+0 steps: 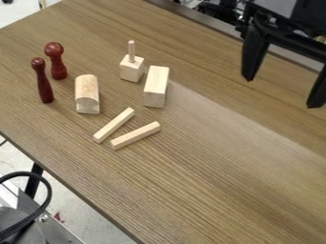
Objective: Move the rectangular block to the center of the table
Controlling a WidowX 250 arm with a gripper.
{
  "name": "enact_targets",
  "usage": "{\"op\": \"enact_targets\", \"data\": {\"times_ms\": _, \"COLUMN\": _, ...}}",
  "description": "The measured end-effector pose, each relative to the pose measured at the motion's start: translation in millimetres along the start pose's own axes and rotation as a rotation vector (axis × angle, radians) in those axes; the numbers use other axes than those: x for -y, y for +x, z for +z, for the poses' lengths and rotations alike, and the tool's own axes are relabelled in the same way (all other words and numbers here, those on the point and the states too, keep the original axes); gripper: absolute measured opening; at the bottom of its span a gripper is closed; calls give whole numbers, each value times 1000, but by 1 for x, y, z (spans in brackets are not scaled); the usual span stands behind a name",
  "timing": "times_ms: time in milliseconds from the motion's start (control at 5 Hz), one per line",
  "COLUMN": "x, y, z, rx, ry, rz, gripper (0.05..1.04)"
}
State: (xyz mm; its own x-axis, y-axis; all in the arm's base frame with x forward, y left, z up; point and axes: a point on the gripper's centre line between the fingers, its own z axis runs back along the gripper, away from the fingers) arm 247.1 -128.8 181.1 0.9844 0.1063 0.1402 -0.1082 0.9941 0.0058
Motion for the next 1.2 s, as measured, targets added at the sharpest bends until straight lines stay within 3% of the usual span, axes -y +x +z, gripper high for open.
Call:
{"op": "enact_targets", "data": {"times_ms": 200, "x": -1, "y": -2, "z": -7, "rx": -21, "ry": 13, "rz": -2, "gripper": 1000}}
{"op": "enact_targets", "data": {"times_ms": 800, "x": -83, "y": 1, "z": -28, "rx": -85, "ry": -47, "rz": 198, "gripper": 1000}}
{"op": "enact_targets", "data": {"times_ms": 1000, "x": -96, "y": 2, "z": -43, "rx": -95, "ry": -36, "rz": 200, "gripper": 1000}}
{"op": "enact_targets", "data": {"times_ms": 1200, "x": -106, "y": 7, "z": -65, "rx": -73, "ry": 21, "rz": 122, "gripper": 1000}}
